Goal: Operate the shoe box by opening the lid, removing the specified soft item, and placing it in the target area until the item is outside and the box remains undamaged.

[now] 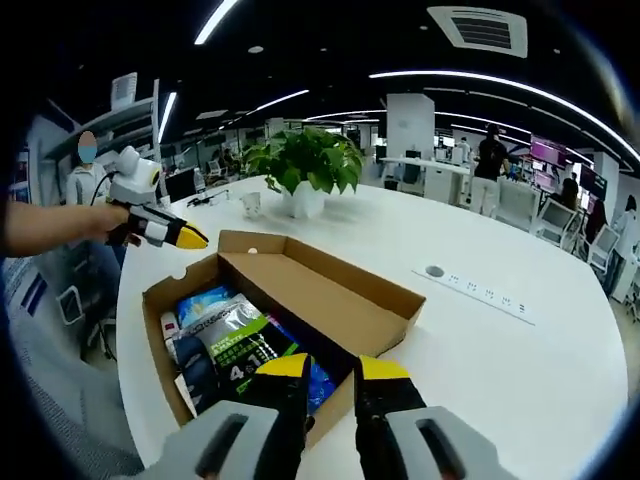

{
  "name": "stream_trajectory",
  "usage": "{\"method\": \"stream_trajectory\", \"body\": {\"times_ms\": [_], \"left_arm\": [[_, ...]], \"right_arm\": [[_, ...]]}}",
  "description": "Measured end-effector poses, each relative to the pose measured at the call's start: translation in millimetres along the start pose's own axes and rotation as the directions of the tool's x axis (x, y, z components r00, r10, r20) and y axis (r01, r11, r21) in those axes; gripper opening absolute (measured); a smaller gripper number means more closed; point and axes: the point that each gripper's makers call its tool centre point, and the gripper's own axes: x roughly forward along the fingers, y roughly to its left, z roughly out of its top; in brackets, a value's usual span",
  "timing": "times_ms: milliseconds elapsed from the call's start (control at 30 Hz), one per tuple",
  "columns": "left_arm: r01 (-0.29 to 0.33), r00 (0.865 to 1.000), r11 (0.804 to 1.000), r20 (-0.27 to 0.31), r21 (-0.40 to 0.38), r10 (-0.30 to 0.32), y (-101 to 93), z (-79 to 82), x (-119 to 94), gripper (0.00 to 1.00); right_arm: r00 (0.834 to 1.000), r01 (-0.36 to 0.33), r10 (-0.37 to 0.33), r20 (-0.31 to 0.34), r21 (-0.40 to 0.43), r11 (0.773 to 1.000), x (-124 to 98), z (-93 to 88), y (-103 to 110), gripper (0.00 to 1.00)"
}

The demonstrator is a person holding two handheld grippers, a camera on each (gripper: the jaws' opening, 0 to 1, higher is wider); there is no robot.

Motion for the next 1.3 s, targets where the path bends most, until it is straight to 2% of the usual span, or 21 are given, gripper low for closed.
{"method": "stream_trajectory", "body": {"times_ms": [367,600,900,1133,1300], "left_arm": [[0.058,0.998,0.998,-0.036,0.01,-0.058,-34.8,-22.5,2.5,0.18],[0.093,0.993,0.996,-0.079,0.009,-0.093,-53.9,-38.6,4.6,0.19],[0.136,0.979,0.991,-0.153,-0.005,-0.135,-72.3,-59.0,10.8,0.19],[0.166,0.97,0.985,-0.175,-0.044,-0.171,-78.8,-66.3,12.4,0.2],[0.2,0.959,0.978,-0.191,-0.063,-0.209,-87.2,-71.2,15.1,0.2]], "right_arm": [[0.997,-0.066,0.067,-0.039,0.024,0.998,12.6,-9.5,18.4,0.17],[0.996,-0.07,0.072,-0.05,0.038,0.997,22.6,-12.7,20.4,0.18],[0.994,-0.064,0.068,-0.083,0.047,0.997,38.7,-18.8,22.2,0.2],[0.993,-0.067,0.072,-0.094,0.05,0.996,45.0,-17.7,21.7,0.21],[0.988,-0.07,0.071,-0.135,0.015,0.997,49.3,-19.4,22.9,0.22]]}}
